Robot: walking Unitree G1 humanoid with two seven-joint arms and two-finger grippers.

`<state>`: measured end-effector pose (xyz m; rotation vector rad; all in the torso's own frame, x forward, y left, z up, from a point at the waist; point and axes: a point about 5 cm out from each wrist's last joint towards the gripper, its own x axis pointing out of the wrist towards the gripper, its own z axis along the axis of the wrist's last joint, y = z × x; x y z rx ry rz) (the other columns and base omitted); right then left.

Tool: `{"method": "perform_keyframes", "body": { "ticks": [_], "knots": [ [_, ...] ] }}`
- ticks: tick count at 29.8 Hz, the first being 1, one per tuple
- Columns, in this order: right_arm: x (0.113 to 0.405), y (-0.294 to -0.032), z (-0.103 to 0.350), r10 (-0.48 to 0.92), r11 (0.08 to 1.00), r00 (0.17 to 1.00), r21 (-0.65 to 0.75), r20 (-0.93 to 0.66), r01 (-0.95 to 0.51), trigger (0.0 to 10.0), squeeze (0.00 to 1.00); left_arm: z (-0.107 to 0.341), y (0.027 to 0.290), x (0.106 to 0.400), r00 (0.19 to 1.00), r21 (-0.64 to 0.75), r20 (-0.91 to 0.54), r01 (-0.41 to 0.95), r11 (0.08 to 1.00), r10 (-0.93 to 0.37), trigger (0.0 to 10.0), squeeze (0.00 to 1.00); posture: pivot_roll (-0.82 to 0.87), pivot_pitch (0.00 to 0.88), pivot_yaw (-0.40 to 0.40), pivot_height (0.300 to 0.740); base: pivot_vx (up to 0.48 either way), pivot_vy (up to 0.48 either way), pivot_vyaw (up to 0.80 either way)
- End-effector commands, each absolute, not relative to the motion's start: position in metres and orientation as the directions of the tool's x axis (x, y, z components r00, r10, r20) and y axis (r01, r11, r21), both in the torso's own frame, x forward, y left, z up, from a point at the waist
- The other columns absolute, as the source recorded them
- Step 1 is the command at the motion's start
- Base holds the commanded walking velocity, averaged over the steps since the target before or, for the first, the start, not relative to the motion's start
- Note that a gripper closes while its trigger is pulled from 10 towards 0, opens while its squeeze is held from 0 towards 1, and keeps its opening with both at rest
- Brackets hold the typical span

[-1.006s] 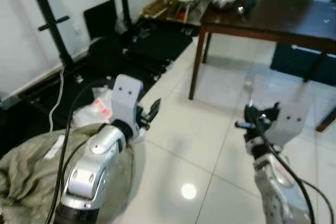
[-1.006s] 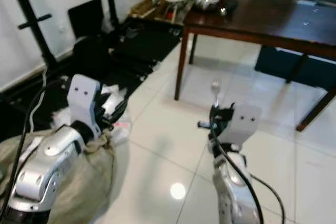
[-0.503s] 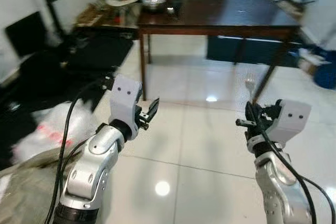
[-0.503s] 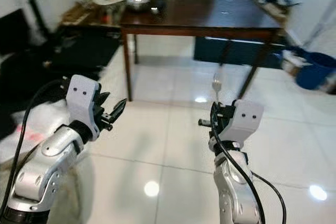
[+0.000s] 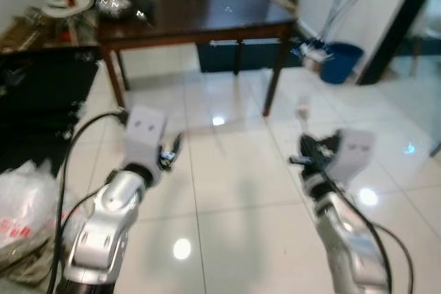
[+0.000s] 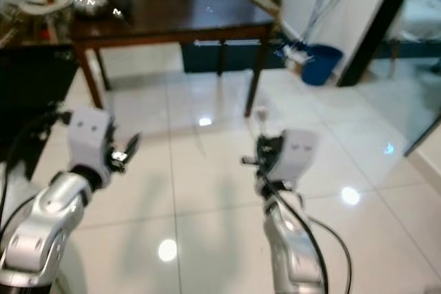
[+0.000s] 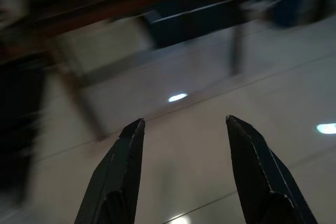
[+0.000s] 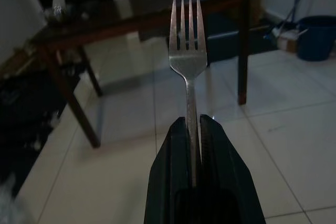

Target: Setting the table

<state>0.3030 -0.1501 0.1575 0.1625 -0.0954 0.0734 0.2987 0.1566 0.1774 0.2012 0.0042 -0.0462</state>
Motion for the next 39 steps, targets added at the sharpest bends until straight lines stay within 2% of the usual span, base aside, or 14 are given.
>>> {"method": "perform_keyframes", "body": {
  "ticks": [1, 3, 6, 14, 24, 30, 39],
  "knots": [
    [0.308, -0.138, 0.157, 0.115, 0.981, 0.988, 0.146, 0.104, -0.13, 10.0, 0.0, 0.164, 0.177, 0.296, 0.995, 0.249, -0.038, -0.082, 0.965, 0.094, 10.0, 0.0, 0.02, 0.0, 0.017, 0.74, 0.439, 0.0, 0.0],
    [0.312, -0.128, 0.153, 0.155, 0.973, 0.984, 0.158, 0.092, -0.168, 10.0, 0.0, 0.155, 0.185, 0.29, 0.985, 0.254, -0.057, -0.146, 0.956, 0.166, 10.0, 0.0, 0.03, 0.003, 0.0, 0.74, 0.461, 0.0, 0.0],
    [0.313, -0.122, 0.152, 0.184, 0.967, 0.979, 0.162, 0.088, -0.196, 10.0, 0.0, 0.152, 0.182, 0.286, 0.984, 0.253, -0.058, -0.151, 0.956, 0.171, 10.0, 0.0, 0.04, 0.004, -0.009, 0.74, 0.461, 0.0, 0.0],
    [0.309, -0.115, 0.145, 0.216, 0.96, 0.973, 0.166, 0.084, -0.227, 10.0, 0.0, 0.152, 0.151, 0.285, 0.996, 0.21, -0.035, -0.068, 0.975, 0.077, 10.0, 0.0, 0.01, 0.008, -0.008, 0.74, 0.461, 0.0, 0.0],
    [0.303, -0.116, 0.137, 0.216, 0.958, 0.974, 0.175, 0.073, -0.226, 10.0, 0.0, 0.154, 0.138, 0.287, 0.999, 0.193, -0.017, -0.034, 0.981, 0.038, 10.0, 0.0, 0.0, 0.01, -0.006, 0.74, 0.458, 0.0, 0.0],
    [0.306, -0.116, 0.144, 0.206, 0.958, 0.972, 0.18, 0.109, -0.223, 10.0, 0.0, 0.158, 0.142, 0.283, 0.999, 0.179, 0.01, -0.051, 0.983, 0.05, 10.0, 0.0, 0.02, 0.012, -0.015, 0.74, 0.453, 0.0, 0.0],
    [0.314, -0.131, 0.163, 0.148, 0.973, 0.972, 0.151, 0.18, -0.176, 10.0, 0.0, 0.162, 0.156, 0.286, 0.997, 0.164, 0.047, -0.074, 0.984, 0.067, 10.0, 0.0, 0.02, 0.005, -0.007, 0.74, 0.45, 0.0, 0.0]
  ]
}}
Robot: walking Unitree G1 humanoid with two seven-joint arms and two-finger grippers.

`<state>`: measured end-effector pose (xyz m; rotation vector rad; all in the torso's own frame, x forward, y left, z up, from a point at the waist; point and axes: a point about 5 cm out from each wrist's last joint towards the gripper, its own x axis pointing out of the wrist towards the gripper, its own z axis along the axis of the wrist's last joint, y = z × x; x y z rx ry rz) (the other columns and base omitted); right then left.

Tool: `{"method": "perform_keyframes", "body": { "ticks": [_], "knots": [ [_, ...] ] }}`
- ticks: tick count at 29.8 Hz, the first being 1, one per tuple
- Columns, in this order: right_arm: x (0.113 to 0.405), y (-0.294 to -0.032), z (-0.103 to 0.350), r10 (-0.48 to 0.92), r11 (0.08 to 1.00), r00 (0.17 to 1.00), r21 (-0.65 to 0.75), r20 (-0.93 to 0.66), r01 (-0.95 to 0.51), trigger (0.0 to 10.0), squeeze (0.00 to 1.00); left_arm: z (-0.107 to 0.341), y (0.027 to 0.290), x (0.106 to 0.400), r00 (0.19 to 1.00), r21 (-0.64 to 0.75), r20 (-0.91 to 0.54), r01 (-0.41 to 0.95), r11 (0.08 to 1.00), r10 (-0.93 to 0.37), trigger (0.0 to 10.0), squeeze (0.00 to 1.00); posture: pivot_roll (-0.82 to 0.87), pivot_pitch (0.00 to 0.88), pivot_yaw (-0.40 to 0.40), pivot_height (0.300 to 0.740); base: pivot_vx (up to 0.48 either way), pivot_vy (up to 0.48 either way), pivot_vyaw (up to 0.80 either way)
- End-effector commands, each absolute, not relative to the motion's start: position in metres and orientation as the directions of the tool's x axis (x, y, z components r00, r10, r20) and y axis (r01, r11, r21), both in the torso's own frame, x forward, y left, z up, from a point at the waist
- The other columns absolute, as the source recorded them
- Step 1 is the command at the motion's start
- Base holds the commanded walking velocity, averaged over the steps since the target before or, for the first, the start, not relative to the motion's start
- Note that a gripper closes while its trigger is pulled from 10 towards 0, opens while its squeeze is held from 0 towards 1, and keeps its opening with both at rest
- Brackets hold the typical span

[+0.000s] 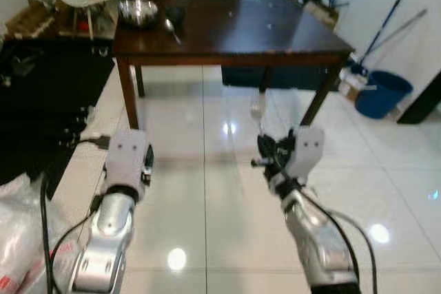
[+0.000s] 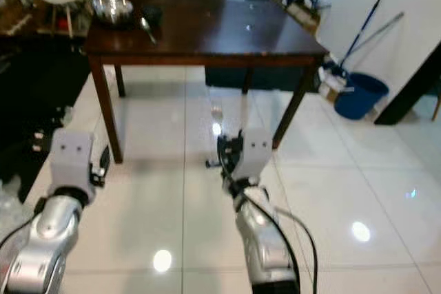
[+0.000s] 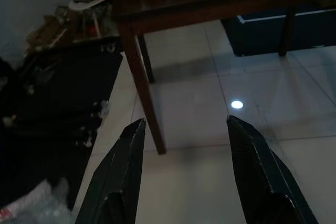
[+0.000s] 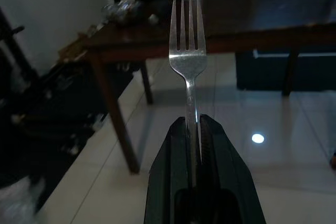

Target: Setting the table

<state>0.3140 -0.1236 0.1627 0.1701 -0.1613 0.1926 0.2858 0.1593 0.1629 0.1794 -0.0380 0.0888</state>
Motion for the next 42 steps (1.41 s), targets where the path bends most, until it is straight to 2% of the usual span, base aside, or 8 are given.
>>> {"method": "perform_keyframes", "body": {
  "ticks": [1, 16, 27, 34, 42],
  "knots": [
    [0.313, -0.135, 0.163, 0.14, 0.975, 0.974, 0.148, 0.18, -0.167, 10.0, 0.0, 0.164, 0.155, 0.288, 0.997, 0.166, 0.054, -0.071, 0.984, 0.062, 10.0, 0.0, 0.01, 0.002, -0.004, 0.74, 0.45, 0.0, 0.0],
    [0.309, -0.138, 0.16, 0.127, 0.978, 0.975, 0.141, 0.18, -0.154, 10.0, 0.0, 0.164, 0.147, 0.292, 0.998, 0.163, 0.063, -0.03, 0.986, 0.02, 10.0, 0.0, -0.01, 0.0, 0.019, 0.74, 0.449, 0.0, 0.0],
    [0.309, -0.13, 0.166, 0.167, 0.964, 0.963, 0.168, 0.211, -0.204, 10.0, 0.0, 0.16, 0.164, 0.295, 0.992, 0.168, 0.039, -0.127, 0.978, 0.122, 10.0, 0.0, 0.0, 0.0, 0.017, 0.74, 0.45, 0.0, 0.0],
    [0.311, -0.13, 0.167, 0.157, 0.968, 0.966, 0.162, 0.208, -0.192, 10.0, 0.0, 0.16, 0.168, 0.295, 0.99, 0.172, 0.041, -0.138, 0.975, 0.133, 10.0, 0.0, 0.0, 0.0, 0.017, 0.74, 0.451, 0.0, 0.0],
    [0.31, -0.131, 0.166, 0.153, 0.97, 0.967, 0.156, 0.202, -0.186, 10.0, 0.0, 0.161, 0.168, 0.295, 0.99, 0.169, 0.043, -0.142, 0.975, 0.136, 10.0, 0.0, 0.0, 0.0, 0.019, 0.74, 0.45, 0.0, 0.77]
  ]
}}
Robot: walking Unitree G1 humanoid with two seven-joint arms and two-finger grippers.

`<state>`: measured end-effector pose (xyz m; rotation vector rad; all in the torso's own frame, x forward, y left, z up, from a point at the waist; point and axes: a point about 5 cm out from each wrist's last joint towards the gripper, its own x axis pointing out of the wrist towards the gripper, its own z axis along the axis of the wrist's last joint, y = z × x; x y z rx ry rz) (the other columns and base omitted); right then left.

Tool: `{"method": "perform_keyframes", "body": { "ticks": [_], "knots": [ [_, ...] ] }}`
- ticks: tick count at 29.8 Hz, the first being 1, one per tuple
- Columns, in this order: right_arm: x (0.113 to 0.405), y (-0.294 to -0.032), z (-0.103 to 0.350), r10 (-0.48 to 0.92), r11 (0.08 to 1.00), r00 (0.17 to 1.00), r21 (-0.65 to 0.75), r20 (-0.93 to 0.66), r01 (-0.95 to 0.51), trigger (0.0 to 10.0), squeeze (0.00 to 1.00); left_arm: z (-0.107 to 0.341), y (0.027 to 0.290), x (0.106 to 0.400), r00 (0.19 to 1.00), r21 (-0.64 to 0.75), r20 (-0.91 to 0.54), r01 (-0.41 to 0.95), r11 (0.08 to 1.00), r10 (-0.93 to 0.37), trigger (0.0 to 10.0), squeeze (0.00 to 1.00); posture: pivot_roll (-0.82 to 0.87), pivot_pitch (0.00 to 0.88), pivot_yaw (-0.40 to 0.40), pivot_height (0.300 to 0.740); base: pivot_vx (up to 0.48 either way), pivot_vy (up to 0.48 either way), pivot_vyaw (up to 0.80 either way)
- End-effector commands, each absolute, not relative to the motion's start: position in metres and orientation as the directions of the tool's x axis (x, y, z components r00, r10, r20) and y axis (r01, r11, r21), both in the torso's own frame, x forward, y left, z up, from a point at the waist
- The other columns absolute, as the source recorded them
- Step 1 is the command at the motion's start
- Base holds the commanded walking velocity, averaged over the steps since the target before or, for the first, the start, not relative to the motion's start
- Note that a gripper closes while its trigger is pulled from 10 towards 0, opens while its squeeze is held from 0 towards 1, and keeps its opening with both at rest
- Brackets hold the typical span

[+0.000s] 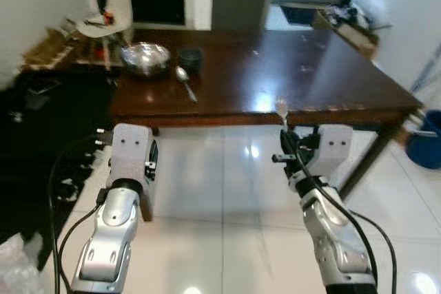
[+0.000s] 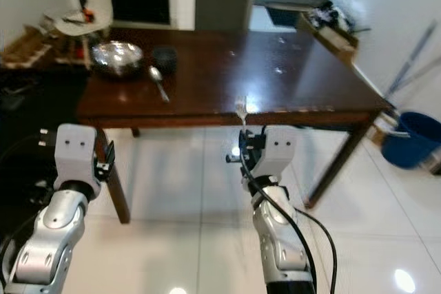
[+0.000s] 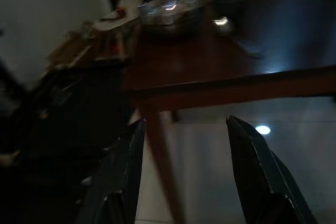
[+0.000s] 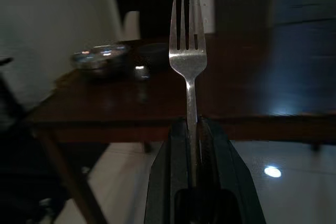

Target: Setting the table

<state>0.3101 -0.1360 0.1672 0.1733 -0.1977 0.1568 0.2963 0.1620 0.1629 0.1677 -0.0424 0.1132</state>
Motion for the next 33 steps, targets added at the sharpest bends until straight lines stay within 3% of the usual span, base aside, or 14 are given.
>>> {"method": "perform_keyframes", "body": {
  "ticks": [1, 4, 33],
  "knots": [
    [0.31, -0.131, 0.166, 0.153, 0.97, 0.968, 0.156, 0.201, -0.186, 10.0, 0.0, 0.161, 0.168, 0.295, 0.99, 0.169, 0.043, -0.142, 0.975, 0.137, 10.0, 0.0, 0.0, 0.0, 0.02, 0.74, 0.454, 0.0, 0.79],
    [0.31, -0.131, 0.166, 0.151, 0.97, 0.968, 0.157, 0.2, -0.184, 10.0, 0.0, 0.161, 0.168, 0.296, 0.99, 0.169, 0.043, -0.142, 0.975, 0.137, 10.0, 0.0, 0.0, 0.0, 0.022, 0.74, 0.451, 0.0, 0.79],
    [0.306, -0.128, 0.155, 0.175, 0.963, 0.972, 0.179, 0.159, -0.203, 10.0, 0.0, 0.162, 0.165, 0.296, 0.992, 0.172, 0.043, -0.12, 0.978, 0.114, 10.0, 0.0, 0.0, 0.004, 0.031, 0.74, 0.452, 0.0, 0.0]
  ]
}}
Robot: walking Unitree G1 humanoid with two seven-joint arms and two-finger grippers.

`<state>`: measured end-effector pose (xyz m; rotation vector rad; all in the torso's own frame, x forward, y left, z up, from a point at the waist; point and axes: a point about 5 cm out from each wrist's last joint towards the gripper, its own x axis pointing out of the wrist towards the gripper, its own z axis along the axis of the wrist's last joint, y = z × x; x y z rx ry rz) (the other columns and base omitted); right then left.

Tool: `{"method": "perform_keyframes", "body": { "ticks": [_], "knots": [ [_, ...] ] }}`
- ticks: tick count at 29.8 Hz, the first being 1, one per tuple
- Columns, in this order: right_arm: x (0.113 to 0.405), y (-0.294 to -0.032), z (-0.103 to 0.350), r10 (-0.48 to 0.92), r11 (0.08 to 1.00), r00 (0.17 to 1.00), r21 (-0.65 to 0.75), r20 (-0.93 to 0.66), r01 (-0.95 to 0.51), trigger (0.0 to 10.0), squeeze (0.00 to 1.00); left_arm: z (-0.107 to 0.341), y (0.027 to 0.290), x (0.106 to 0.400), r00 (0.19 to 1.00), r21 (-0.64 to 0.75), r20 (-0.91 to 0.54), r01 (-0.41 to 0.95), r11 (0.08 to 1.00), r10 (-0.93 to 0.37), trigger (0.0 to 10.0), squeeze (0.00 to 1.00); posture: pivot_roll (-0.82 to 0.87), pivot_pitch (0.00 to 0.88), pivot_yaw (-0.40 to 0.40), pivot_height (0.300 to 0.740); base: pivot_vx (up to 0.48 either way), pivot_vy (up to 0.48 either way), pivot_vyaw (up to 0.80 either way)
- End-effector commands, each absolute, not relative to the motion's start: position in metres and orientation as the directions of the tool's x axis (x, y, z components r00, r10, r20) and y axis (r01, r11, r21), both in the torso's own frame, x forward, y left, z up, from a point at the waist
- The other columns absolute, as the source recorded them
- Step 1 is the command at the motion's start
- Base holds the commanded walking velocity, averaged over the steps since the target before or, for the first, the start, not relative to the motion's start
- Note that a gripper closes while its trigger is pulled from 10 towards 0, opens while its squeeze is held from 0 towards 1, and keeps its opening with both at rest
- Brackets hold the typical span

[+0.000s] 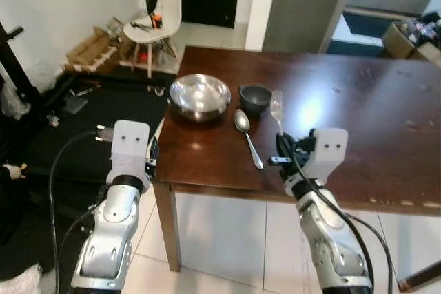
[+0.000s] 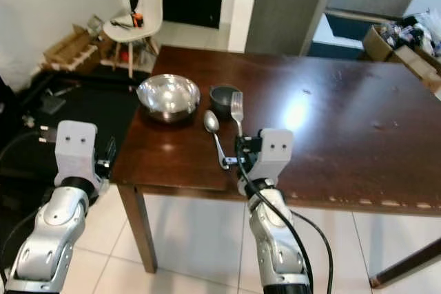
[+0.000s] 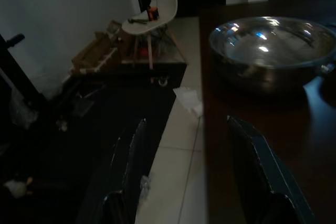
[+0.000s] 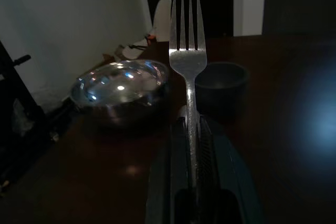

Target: Setting the table

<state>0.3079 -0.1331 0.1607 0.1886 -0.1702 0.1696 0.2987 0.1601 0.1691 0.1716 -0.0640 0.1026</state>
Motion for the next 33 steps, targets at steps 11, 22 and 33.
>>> {"method": "perform_keyframes", "body": {
  "ticks": [11, 22, 33],
  "knots": [
    [0.303, -0.129, 0.143, 0.2, 0.959, 0.973, 0.182, 0.113, -0.219, 10.0, 0.0, 0.155, 0.166, 0.288, 0.999, 0.175, 0.0, -0.051, 0.983, 0.052, 10.0, 0.0, 0.01, 0.011, 0.031, 0.74, 0.151, 0.0, 0.0],
    [0.303, -0.122, 0.131, 0.267, 0.945, 0.963, 0.185, 0.048, -0.271, 10.0, 0.0, 0.179, 0.151, 0.296, 0.992, 0.164, 0.07, 0.092, 0.982, -0.105, 10.0, 0.0, 0.02, 0.018, 0.035, 0.74, 0.0, 0.0, 0.0],
    [0.309, -0.117, 0.104, 0.218, 0.967, 0.969, 0.158, -0.113, -0.199, 10.0, 0.0, 0.214, 0.128, 0.313, 0.922, 0.273, 0.071, 0.349, 0.896, -0.381, 10.0, 0.0, 0.06, 0.044, 0.053, 0.74, 0.0, 0.0, 0.0]
  ]
}}
